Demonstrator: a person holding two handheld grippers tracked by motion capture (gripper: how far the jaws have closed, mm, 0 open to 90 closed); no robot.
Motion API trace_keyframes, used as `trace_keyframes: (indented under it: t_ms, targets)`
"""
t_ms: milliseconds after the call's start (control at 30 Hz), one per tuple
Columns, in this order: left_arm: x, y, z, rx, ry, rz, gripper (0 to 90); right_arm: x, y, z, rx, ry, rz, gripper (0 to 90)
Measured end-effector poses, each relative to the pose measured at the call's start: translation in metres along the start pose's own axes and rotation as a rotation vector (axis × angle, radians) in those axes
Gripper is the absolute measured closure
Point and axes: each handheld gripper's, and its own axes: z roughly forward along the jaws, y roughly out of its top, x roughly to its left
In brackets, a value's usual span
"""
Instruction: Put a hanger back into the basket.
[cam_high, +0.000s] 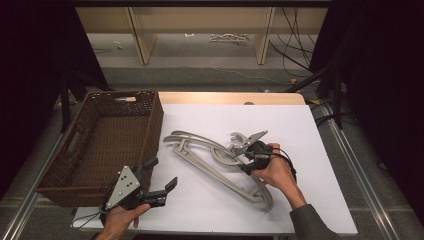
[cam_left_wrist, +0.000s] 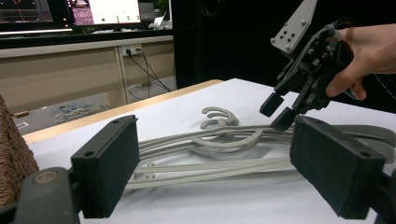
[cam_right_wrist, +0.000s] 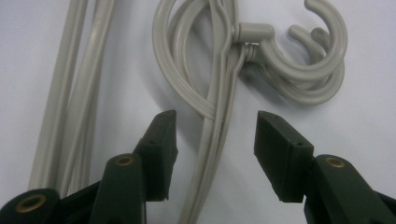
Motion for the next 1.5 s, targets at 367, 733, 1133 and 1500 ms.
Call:
trace_keyframes:
  t_ms: [367, 733, 1133, 1500]
  targets:
    - [-0.001, 0.000, 0.000, -0.002, -0.006, 0.001, 15.8, -0.003, 0.000, 0.011, 0.039, 0.022, 0.015, 59.0]
    - [-0.002, -0.001, 0.002, 0.008, -0.005, 0.003, 15.8, -0.007, 0.001, 0.021, 0.068, 0.036, 0.046, 65.7]
    - [-0.002, 0.000, 0.001, 0.006, -0.008, 0.007, 16.0, -0.005, 0.003, 0.018, 0.051, 0.011, 0.039, 79.9]
    - [-0.002, 0.000, 0.000, 0.007, -0.008, 0.005, 16.0, -0.009, 0.001, 0.003, 0.048, -0.021, -0.005, 81.7]
